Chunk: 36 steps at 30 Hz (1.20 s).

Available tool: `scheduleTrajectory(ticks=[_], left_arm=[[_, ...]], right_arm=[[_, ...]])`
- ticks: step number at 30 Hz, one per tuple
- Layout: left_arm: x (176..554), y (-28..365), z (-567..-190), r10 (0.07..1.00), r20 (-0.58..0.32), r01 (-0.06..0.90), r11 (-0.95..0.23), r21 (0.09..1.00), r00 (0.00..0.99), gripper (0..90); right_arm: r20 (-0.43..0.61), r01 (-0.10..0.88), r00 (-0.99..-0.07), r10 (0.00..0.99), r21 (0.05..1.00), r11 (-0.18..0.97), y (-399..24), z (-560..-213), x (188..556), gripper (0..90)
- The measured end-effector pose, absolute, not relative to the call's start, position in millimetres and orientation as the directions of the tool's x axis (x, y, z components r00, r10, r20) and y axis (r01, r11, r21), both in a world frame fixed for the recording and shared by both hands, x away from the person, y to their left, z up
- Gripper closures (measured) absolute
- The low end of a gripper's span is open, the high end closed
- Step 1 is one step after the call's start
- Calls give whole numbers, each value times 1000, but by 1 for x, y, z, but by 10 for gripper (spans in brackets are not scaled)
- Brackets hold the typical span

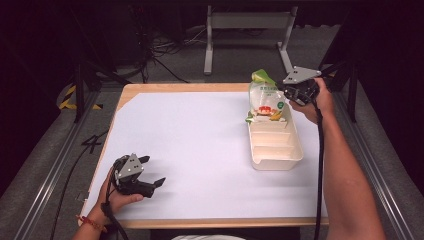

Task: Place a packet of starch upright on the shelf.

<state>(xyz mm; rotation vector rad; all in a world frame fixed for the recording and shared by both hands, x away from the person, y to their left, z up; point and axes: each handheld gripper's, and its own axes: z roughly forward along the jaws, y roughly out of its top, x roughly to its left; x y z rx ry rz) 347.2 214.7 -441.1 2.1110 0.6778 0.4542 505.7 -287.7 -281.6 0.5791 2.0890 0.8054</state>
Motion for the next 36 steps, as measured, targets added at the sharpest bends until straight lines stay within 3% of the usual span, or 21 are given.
scheduleTrajectory(ticks=[9, 16, 36], left_arm=[[347, 215, -441, 612, 77, 303, -491, 817, 787, 89], [346, 214, -441, 612, 84, 299, -496, 815, 787, 88], [350, 211, -439, 612, 88, 289, -490, 822, 786, 89]], right_arm=[[-491, 128, -613, 619, 712, 691, -287, -284, 503, 895], [-483, 124, -588, 649, 739, 663, -286, -283, 498, 814], [-418, 205, -575, 703, 758, 619, -310, -291, 469, 756]])
